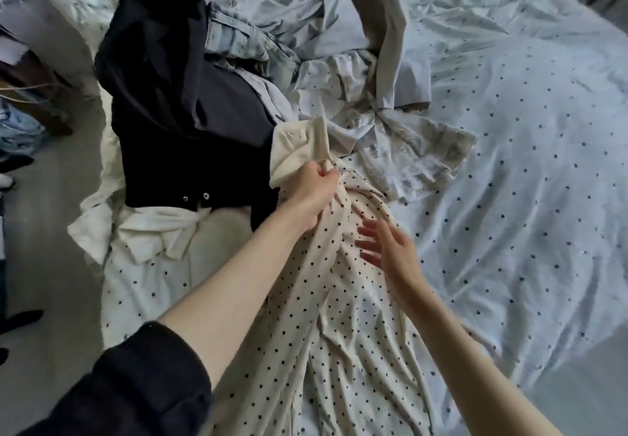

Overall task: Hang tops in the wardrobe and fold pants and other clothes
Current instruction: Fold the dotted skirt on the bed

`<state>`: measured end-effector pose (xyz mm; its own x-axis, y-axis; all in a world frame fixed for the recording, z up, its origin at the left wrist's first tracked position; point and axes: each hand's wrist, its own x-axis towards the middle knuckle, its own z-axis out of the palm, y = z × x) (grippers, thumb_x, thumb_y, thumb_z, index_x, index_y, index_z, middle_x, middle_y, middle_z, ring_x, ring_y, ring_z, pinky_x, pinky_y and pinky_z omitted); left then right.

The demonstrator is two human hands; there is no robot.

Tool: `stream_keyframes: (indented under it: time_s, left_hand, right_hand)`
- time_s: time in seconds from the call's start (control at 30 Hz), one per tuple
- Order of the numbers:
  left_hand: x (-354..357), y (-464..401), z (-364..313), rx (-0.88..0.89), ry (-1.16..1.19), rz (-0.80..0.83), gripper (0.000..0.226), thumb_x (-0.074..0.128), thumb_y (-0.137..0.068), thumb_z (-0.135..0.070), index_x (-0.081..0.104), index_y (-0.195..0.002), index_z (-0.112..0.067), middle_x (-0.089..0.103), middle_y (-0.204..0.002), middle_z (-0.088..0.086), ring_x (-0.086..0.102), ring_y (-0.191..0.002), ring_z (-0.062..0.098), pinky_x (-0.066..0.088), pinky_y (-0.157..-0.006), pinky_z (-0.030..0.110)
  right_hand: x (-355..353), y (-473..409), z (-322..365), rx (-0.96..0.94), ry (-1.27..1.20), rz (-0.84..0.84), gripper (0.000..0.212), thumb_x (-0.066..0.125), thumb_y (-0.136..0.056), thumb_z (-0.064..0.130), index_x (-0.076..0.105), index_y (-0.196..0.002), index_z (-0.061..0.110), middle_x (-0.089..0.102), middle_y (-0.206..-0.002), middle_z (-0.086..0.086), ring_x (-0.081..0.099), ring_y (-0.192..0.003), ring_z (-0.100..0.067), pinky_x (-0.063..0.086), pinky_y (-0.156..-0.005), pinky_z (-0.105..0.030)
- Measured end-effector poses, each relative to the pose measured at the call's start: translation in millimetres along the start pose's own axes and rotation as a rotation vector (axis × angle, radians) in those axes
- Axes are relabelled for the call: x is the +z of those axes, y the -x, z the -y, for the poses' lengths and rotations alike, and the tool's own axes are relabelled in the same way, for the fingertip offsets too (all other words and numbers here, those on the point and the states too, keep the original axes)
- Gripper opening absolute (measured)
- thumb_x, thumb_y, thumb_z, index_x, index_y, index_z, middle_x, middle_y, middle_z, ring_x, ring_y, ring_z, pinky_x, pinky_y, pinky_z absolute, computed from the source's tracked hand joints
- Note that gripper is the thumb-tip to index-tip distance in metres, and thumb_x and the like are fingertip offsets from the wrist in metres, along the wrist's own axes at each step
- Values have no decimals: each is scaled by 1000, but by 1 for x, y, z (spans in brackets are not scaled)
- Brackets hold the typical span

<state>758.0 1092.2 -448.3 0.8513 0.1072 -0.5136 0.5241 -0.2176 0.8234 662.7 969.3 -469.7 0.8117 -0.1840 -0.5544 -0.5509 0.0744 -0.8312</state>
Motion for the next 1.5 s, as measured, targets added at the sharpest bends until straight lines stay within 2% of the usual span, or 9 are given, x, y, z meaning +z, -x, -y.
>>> stream_keyframes:
  time_s: [0.17,0.33,0.43,0.57,0.73,0.97,1.17,1.27,1.5]
  left_hand:
    - [68,-1,14,83,-375,91,31,41,-98,-18,53,-113,6,59,-119,17,56,-105,33,42,-80,30]
    - [74,15,28,273,-761,396,29,33,-98,-14,54,-81,-5,60,-98,18,52,-92,26,36,-73,29]
    - [60,35,37,361,-795,421,25,35,-97,-14,59,-90,-15,61,-101,8,51,-96,18,35,-74,25]
    - [28,77,72,342,-607,289,33,39,-98,-12,60,-124,-18,60,-124,-5,51,-105,5,37,-85,16]
    - [-26,136,166,212,-461,91,30,53,-93,-8,59,-122,-14,63,-116,1,56,-89,4,41,-63,-1]
    - [-77,211,281,-40,-716,268,35,57,-92,-26,50,-124,-15,60,-119,3,59,-103,21,50,-89,41]
    - [-108,274,330,-25,-961,137,19,53,-94,-31,46,-84,-17,54,-73,-1,54,-66,21,45,-58,29]
    - [-112,309,339,-15,-1042,78,15,48,-96,-26,47,-89,-13,55,-73,2,57,-67,22,47,-56,29]
    - [-82,380,330,190,-996,-36,23,44,-96,-21,46,-119,-17,65,-95,6,63,-81,29,39,-59,29]
  right_hand:
    - [-26,19,-36,117,70,-18,24,39,-100,19,61,-108,16,65,-104,-3,64,-83,-16,53,-80,-35]
    - [-23,46,-66,191,139,15,25,45,-98,18,57,-119,12,66,-107,-6,64,-93,-19,53,-87,-39]
    - [-14,64,-76,207,136,66,25,49,-96,18,59,-117,10,67,-101,-4,64,-92,-19,52,-84,-36]
    - [-5,85,-89,217,128,17,22,49,-95,18,61,-114,12,66,-99,-2,64,-87,-15,54,-81,-34]
    - [13,120,-119,233,206,59,18,47,-95,14,63,-102,11,66,-94,-1,63,-78,-13,53,-80,-37]
    - [34,173,-165,262,265,120,24,44,-95,11,62,-109,3,64,-100,-9,63,-80,-16,53,-77,-38]
    - [36,229,-212,215,307,134,30,42,-94,8,54,-113,-11,62,-106,-26,60,-79,-16,53,-77,-40]
    - [32,254,-229,271,252,170,25,44,-97,15,59,-114,7,63,-94,-5,61,-81,-16,53,-78,-34]
    - [23,283,-230,291,239,254,24,50,-96,30,63,-95,10,64,-90,-6,61,-79,-17,54,-79,-35]
